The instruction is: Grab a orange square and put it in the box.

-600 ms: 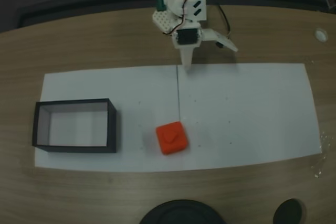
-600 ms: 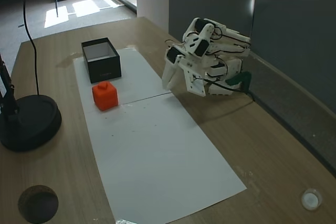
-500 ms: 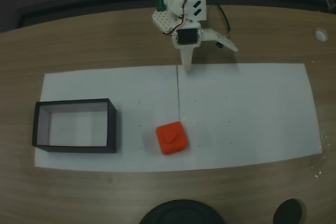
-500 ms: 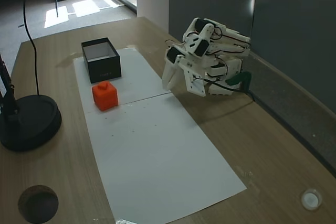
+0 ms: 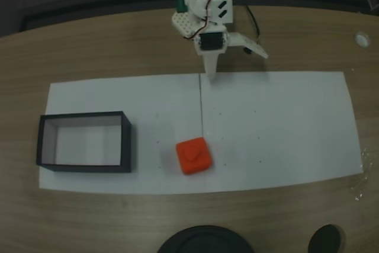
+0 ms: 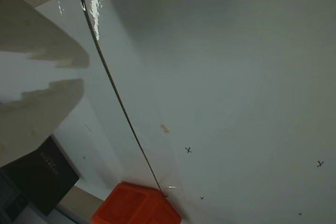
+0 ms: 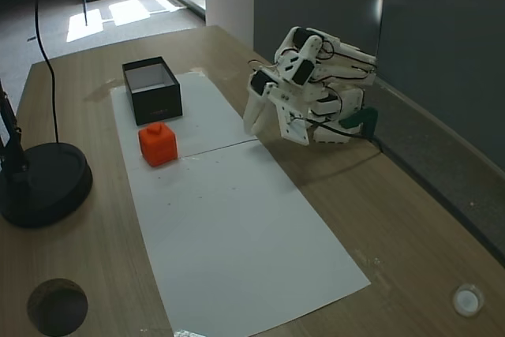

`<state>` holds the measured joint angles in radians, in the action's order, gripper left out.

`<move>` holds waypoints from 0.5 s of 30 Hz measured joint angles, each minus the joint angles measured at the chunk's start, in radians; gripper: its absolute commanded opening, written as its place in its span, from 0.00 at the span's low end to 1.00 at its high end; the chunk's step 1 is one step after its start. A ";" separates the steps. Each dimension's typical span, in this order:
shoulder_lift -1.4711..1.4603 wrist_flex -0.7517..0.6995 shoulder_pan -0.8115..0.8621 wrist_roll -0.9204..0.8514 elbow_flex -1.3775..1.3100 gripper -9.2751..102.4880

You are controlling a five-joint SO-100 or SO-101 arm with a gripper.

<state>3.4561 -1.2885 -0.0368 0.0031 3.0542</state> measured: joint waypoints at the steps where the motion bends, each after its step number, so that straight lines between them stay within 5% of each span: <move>1: 0.000 0.000 0.000 0.000 0.000 0.08; 4: 0.000 0.020 -0.003 0.000 0.000 0.10; 15: -0.005 0.463 0.032 0.000 0.025 0.36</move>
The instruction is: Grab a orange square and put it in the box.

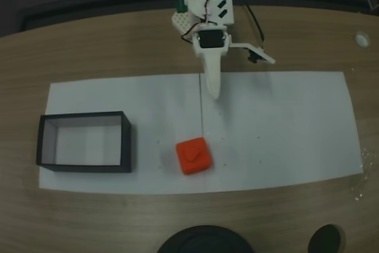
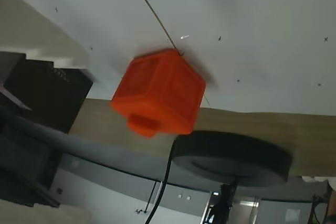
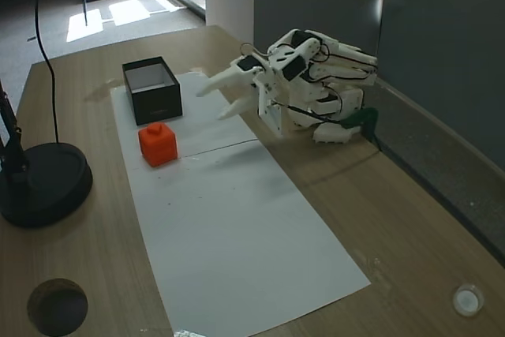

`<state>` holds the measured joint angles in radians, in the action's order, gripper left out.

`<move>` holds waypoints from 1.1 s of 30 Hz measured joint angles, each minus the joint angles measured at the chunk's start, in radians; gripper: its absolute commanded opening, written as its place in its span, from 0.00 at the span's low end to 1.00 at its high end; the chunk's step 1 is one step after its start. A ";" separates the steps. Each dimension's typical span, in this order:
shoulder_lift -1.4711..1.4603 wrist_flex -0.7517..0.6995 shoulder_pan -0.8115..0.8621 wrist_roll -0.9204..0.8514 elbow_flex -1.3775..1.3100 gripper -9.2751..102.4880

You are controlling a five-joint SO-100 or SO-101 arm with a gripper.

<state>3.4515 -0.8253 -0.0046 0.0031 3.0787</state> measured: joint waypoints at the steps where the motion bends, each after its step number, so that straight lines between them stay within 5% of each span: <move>1: -0.002 0.021 0.003 0.000 -0.012 0.36; 10: -0.094 0.060 0.003 0.000 -0.120 0.36; 19: -0.646 0.057 0.003 -0.002 -0.420 0.36; 33: -1.626 -0.307 0.015 -0.081 -1.160 0.42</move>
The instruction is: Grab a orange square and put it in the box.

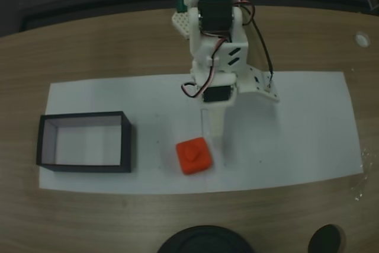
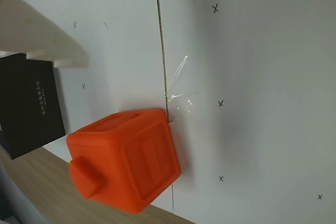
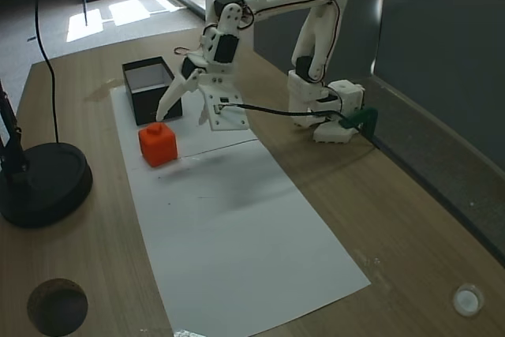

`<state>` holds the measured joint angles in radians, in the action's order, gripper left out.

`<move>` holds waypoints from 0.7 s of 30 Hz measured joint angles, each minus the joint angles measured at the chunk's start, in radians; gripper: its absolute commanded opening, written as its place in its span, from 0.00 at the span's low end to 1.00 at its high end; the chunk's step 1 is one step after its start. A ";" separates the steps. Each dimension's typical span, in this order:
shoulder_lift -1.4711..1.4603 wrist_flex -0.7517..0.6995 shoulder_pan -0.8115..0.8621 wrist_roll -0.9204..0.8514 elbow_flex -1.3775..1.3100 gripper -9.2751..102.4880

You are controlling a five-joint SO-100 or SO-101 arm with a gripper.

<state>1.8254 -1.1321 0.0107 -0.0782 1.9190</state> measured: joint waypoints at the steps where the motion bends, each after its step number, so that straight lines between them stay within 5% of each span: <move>1: -0.040 -0.014 0.009 -0.008 -0.037 0.42; 15: -0.314 -0.032 0.110 -0.110 -0.242 0.41; 21: -0.383 -0.044 0.067 -0.244 -0.278 0.29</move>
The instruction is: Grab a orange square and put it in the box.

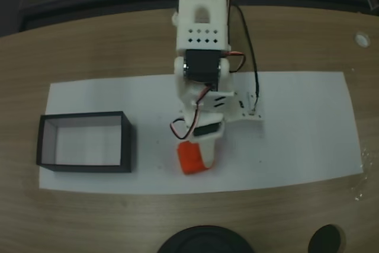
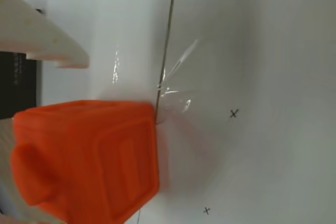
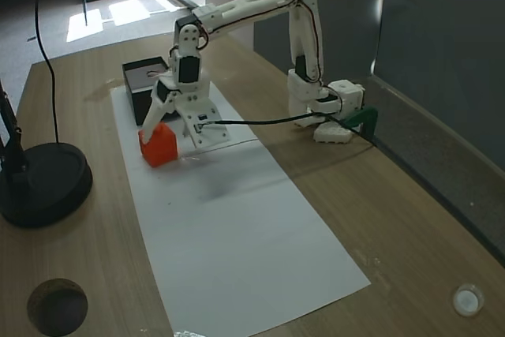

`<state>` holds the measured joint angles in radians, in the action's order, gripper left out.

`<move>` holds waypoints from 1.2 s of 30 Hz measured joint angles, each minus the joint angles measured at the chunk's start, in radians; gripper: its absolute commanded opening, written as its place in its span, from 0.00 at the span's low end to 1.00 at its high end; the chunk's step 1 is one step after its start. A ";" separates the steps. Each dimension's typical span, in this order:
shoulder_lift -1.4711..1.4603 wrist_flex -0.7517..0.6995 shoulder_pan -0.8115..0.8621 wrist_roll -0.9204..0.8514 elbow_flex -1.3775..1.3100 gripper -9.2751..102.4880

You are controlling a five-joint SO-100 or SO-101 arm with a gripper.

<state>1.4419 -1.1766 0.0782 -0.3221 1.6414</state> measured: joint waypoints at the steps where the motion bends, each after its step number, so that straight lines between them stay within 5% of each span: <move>1: -0.009 -0.006 -0.009 -0.017 -0.014 0.24; 4: -0.029 -0.005 -0.018 -0.057 -0.032 0.08; 15: 0.008 -0.009 -0.017 -0.120 -0.026 0.08; 23: 0.198 -0.218 0.028 -0.123 -0.181 0.08; 36: 0.206 -0.250 0.541 -0.124 -0.675 0.12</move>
<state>1.6475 -1.4266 0.6197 -0.4464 0.9664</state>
